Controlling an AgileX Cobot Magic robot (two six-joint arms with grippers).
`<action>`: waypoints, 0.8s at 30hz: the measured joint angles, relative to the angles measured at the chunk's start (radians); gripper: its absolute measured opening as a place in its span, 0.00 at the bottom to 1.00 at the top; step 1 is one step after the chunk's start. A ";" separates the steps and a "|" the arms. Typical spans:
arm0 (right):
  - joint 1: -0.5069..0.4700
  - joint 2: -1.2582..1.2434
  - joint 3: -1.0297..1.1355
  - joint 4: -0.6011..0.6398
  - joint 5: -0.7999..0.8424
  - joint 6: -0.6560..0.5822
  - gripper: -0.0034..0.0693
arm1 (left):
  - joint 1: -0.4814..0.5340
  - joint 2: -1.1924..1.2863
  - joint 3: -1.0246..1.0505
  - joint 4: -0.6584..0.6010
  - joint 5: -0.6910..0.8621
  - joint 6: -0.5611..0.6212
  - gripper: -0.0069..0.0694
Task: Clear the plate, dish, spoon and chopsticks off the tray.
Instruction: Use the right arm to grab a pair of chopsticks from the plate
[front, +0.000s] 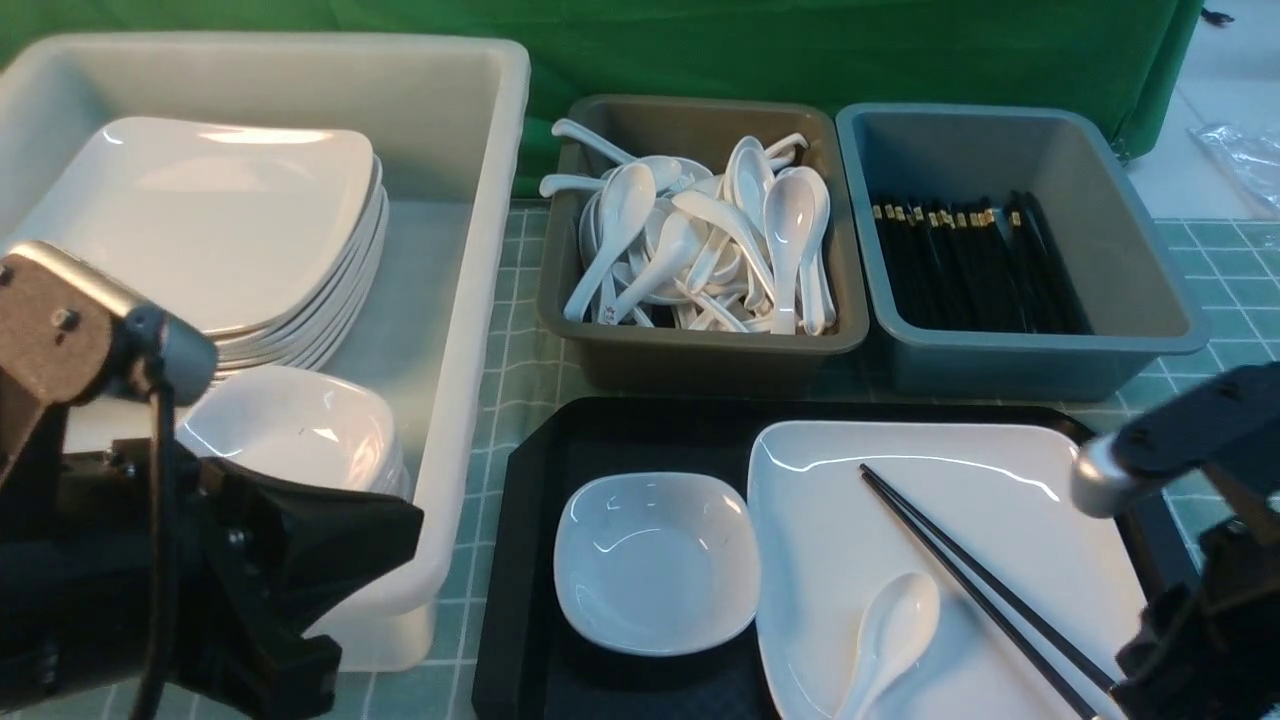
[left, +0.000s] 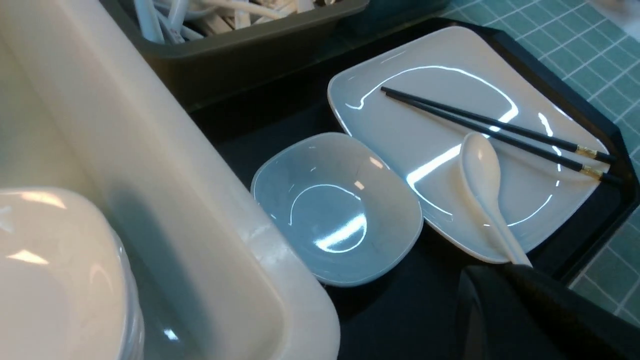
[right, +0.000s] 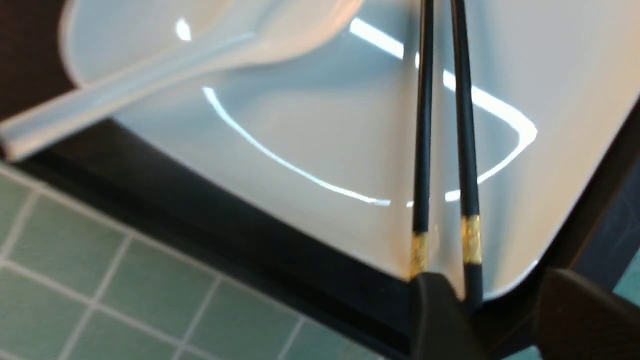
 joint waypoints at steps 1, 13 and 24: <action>0.000 0.031 -0.010 -0.004 0.001 -0.005 0.55 | 0.000 -0.012 0.000 0.000 0.001 0.006 0.11; -0.099 0.360 -0.062 0.055 -0.112 -0.122 0.79 | 0.000 -0.121 0.000 0.000 0.025 0.032 0.11; -0.149 0.442 -0.062 0.180 -0.137 -0.285 0.59 | 0.000 -0.122 0.000 0.000 0.026 0.033 0.11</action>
